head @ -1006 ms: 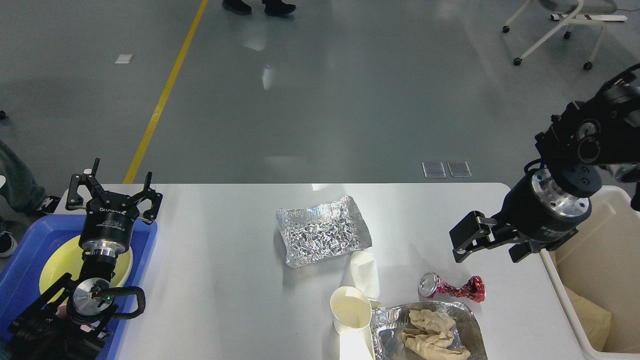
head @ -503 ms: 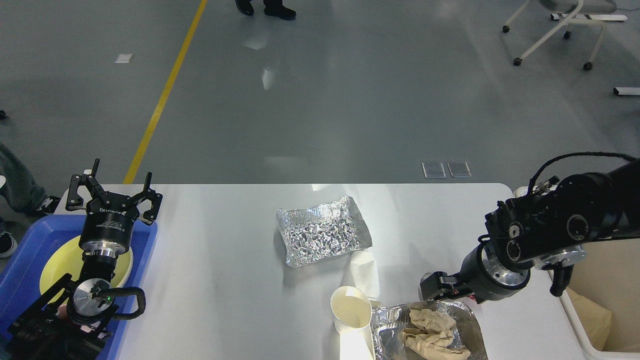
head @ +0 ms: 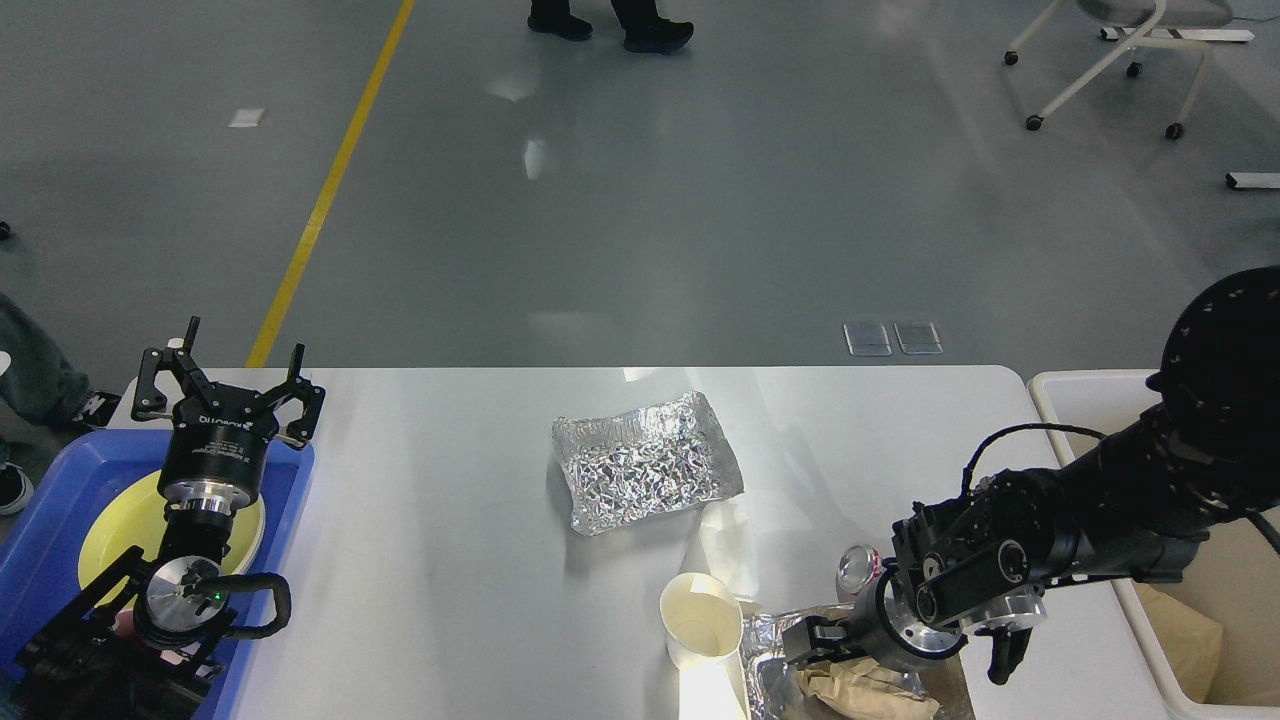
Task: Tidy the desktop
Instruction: 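Grasp the food scraps in the foil container with the right gripper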
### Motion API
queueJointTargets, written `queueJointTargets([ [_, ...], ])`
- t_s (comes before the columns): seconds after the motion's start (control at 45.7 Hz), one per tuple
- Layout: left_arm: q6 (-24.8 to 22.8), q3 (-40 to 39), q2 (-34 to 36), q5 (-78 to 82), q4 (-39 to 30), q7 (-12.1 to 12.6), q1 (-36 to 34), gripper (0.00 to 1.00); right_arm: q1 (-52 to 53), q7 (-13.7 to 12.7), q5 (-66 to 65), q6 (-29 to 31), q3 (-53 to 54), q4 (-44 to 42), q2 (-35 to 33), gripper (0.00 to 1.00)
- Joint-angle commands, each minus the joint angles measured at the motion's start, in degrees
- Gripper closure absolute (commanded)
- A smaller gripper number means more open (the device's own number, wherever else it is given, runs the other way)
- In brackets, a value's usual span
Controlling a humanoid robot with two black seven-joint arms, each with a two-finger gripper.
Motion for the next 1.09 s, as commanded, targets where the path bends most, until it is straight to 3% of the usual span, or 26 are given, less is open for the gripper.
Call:
queueJointTargets([
  [0.0,0.0,0.0,0.0,0.0,0.0,0.0,0.0,0.03,-0.9,0.0,-0.2,-0.5,0.0,-0.8,0.2,0.02],
  [0.35,0.0,0.0,0.0,0.0,0.0,0.0,0.0,0.03,-0.7,-0.1,-1.1,-0.8,-0.8,-0.8,0.1,0.03],
  [0.459,0.0,0.0,0.0,0.0,0.0,0.0,0.0,0.03,-1.2,-0.1,-3.1,-0.3,-0.8,-0.8,1.1,0.20],
  [0.568,0.0,0.1,0.0,0.0,0.0,0.0,0.0,0.03,-1.5,-0.1,-4.1,-0.2,-1.0,-0.8,1.6,0.50],
  [0.678,0.0,0.0,0.0,0.0,0.0,0.0,0.0,0.03,-1.8,-0.1,-4.7,-0.2,-1.3,-0.8,1.5,0.68],
  [0.787,0.0,0.1,0.0,0.0,0.0,0.0,0.0,0.03,-1.8,-0.1,-4.7,0.0,-1.5,-0.8,1.2,1.00],
  [1.071,0.0,0.0,0.0,0.0,0.0,0.0,0.0,0.03,-1.8,-0.1,-4.3,0.1,-2.1,-0.7,0.6,1.00],
])
